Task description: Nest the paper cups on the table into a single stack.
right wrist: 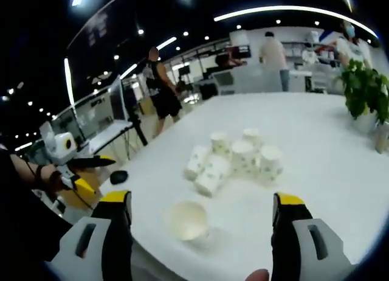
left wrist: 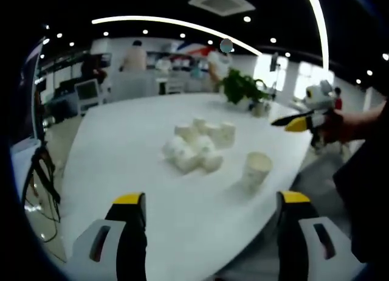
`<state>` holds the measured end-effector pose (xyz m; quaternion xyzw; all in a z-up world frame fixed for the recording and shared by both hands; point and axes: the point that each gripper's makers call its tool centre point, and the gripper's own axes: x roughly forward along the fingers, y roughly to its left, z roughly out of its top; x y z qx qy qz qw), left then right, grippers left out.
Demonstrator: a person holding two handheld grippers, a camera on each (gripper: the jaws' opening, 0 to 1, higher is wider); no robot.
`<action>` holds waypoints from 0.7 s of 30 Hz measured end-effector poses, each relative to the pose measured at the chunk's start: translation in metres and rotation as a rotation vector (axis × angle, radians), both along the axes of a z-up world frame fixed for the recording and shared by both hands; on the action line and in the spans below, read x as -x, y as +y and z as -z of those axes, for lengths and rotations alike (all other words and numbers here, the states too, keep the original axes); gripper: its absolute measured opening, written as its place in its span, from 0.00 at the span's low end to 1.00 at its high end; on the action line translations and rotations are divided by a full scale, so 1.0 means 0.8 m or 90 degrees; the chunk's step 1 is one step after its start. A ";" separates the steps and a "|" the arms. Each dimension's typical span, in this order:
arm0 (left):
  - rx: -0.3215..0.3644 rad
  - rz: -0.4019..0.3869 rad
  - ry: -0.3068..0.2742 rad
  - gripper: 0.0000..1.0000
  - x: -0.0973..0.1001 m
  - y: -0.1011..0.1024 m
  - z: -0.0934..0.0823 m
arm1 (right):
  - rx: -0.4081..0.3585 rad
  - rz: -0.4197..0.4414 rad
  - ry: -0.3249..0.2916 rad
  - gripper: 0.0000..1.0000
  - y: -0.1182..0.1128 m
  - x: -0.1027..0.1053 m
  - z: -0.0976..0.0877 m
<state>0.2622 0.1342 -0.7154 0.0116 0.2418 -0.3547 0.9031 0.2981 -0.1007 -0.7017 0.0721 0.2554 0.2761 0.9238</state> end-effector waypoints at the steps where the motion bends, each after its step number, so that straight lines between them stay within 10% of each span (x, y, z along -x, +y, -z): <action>1: 0.000 0.000 0.001 0.87 -0.001 0.000 0.000 | -0.006 0.005 0.003 0.98 -0.001 -0.001 0.001; 21: 0.022 -0.016 0.031 0.86 -0.023 -0.020 -0.008 | -0.015 0.018 0.013 1.00 -0.015 -0.004 0.014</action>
